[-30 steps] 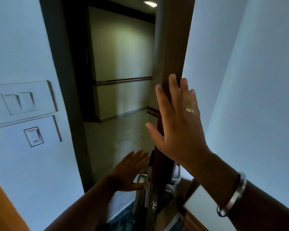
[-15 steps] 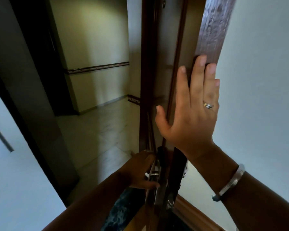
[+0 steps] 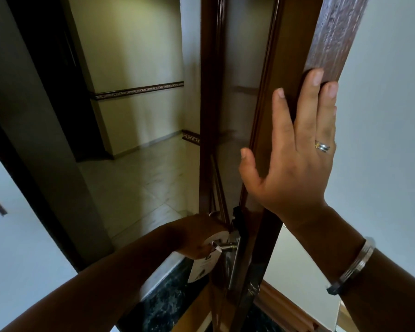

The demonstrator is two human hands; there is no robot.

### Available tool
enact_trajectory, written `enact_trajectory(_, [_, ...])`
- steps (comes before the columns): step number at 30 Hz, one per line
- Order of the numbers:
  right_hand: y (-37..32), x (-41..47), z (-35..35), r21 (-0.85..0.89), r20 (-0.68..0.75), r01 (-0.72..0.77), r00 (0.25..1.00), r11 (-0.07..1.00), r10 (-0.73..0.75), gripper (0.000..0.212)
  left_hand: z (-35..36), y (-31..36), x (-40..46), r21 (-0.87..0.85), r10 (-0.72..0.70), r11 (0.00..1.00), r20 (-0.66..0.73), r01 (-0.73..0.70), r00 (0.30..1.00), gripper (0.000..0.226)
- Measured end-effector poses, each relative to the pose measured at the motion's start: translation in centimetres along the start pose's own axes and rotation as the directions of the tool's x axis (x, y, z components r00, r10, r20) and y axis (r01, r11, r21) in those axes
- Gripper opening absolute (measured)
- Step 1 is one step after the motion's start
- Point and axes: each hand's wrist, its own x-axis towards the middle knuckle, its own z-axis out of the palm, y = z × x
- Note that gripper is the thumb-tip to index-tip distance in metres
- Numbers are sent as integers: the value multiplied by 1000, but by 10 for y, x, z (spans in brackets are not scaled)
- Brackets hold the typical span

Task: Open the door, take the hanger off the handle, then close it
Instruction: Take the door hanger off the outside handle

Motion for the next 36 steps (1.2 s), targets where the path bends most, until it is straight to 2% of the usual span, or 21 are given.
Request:
enact_trajectory(3, [2, -1, 0, 19, 2, -3, 1000, 1000, 3, 69, 0, 0, -2, -35, -22, 999, 30, 23, 999, 63])
enact_trajectory(7, [4, -1, 1, 39, 0, -2, 1000, 999, 2, 69, -7, -7, -3, -141, -95, 986, -25, 91, 995, 69])
enact_trajectory(10, [4, -2, 3, 48, -1, -5, 1000, 999, 5, 68, -10, -12, 3, -303, -189, 938, -44, 167, 981, 65])
enact_trajectory(13, [3, -2, 3, 65, 1, -7, 1000, 998, 7, 68, -11, -16, 16, -389, -235, 896, -9, 213, 972, 67])
enact_trajectory(16, [2, -3, 4, 79, 2, -7, 1000, 997, 7, 68, -6, -21, 29, -496, -259, 837, 15, 232, 966, 75])
enact_trajectory(19, [1, -3, 3, 86, 4, 2, 1000, 996, -2, 67, -1, -25, 40, -581, -293, 782, -21, 226, 956, 79])
enact_trajectory(23, [0, -3, 4, 80, -7, 16, 1000, 997, -16, 66, 7, -29, 50, -671, -389, 700, -70, 245, 919, 63])
enact_trajectory(26, [0, -3, 6, 85, -18, 22, 1000, 996, -21, 66, 13, -32, 50, -616, -488, 726, -148, 306, 860, 50])
enact_trajectory(31, [-7, -2, 7, 104, -18, 21, 1000, 994, -20, 66, 15, -31, 32, -437, -606, 776, -320, 454, 728, 76])
enact_trajectory(34, [-14, 0, 6, 128, -4, 19, 1000, 992, -19, 65, 7, -30, 16, -402, -641, 767, -451, 500, 621, 84])
enact_trajectory(36, [-21, 2, 6, 158, 4, 17, 1000, 987, -17, 65, -1, -30, 5, -416, -683, 728, -509, 544, 524, 88])
